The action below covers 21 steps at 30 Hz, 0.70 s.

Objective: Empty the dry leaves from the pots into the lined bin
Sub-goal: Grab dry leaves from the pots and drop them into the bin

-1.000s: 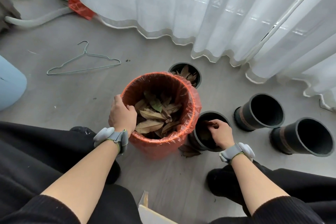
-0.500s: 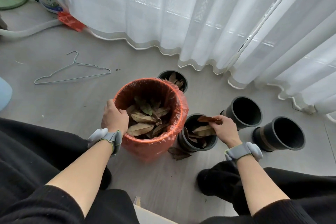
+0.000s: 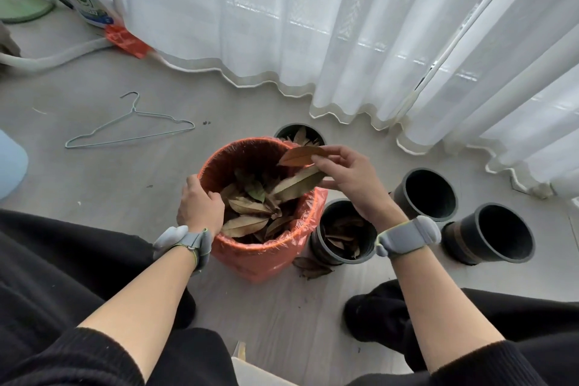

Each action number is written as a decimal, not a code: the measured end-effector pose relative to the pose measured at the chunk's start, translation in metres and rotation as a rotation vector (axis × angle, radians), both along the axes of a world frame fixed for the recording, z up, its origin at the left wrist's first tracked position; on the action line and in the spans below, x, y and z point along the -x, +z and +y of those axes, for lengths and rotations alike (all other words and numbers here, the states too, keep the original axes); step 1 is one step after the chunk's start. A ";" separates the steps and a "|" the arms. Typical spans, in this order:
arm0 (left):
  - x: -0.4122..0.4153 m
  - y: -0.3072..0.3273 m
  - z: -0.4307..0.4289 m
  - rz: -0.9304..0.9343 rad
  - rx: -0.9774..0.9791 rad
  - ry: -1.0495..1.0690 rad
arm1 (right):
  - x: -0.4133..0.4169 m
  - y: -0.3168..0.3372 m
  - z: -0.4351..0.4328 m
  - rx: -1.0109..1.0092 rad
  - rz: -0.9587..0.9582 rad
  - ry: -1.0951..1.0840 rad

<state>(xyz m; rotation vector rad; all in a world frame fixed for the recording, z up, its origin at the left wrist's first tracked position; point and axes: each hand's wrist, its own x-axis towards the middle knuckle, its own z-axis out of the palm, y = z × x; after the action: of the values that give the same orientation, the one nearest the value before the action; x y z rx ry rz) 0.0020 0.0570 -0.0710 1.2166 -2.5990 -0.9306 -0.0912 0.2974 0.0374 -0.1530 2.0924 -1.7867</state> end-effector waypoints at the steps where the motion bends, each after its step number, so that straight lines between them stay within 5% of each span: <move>1: 0.000 0.001 -0.001 0.000 0.000 -0.002 | 0.000 -0.002 -0.002 -0.038 0.014 0.027; 8: -0.001 0.000 0.000 0.010 0.008 -0.001 | 0.016 -0.070 0.052 -0.725 0.110 -0.046; 13: 0.002 -0.002 0.000 0.036 0.029 0.005 | 0.003 -0.137 0.078 -1.172 0.017 0.331; 21: 0.002 -0.007 -0.001 0.038 0.024 0.025 | -0.001 -0.187 0.062 -1.421 -0.132 0.449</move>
<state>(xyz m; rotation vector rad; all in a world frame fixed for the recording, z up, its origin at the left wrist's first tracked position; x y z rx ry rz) -0.0002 0.0557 -0.0782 1.2110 -2.5519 -0.9057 -0.0907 0.3595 -0.1491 -0.0781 2.4210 0.1316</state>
